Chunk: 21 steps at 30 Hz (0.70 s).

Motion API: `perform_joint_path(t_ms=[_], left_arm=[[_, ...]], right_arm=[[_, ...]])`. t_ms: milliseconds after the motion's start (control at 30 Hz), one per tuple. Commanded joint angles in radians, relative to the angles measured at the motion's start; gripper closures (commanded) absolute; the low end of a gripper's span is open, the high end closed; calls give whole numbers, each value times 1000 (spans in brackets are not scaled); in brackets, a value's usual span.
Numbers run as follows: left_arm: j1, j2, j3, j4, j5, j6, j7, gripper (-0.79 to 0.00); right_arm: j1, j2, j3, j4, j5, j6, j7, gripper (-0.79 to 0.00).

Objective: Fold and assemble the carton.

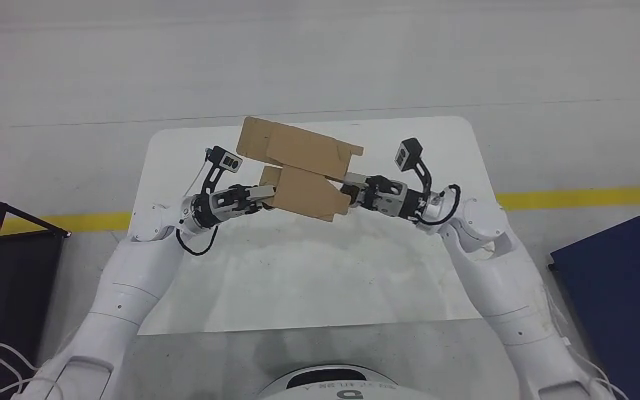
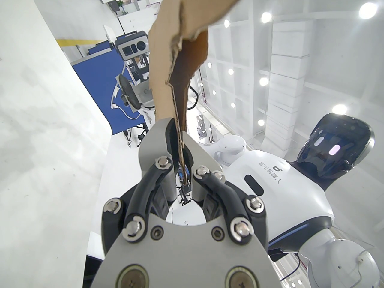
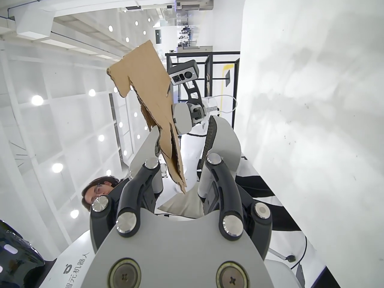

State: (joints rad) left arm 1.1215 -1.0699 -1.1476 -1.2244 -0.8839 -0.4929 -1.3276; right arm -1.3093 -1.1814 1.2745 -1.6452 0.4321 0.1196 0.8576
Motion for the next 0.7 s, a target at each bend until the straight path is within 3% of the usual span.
perform_joint_path(t_ms=[0, 100, 200, 300, 567, 667], left_arm=[[0, 0, 0, 0, 0, 0, 0, 0], [0, 0, 0, 0, 0, 0, 0, 0], [0, 0, 0, 0, 0, 0, 0, 0], [0, 0, 0, 0, 0, 0, 0, 0], [0, 0, 0, 0, 0, 0, 0, 0], [0, 0, 0, 0, 0, 0, 0, 0]], right_arm=[[11, -2, -16, 6, -1, 2, -4, -369], [30, -6, -36, 16, 10, -7, -12, -394], [47, -8, -47, 20, 21, -17, -10, -640], [61, -9, -55, 22, 26, -25, -5, -699], [96, -10, -72, 32, 21, -33, 5, -634], [109, -11, -73, 48, 27, -36, -5, -523]])
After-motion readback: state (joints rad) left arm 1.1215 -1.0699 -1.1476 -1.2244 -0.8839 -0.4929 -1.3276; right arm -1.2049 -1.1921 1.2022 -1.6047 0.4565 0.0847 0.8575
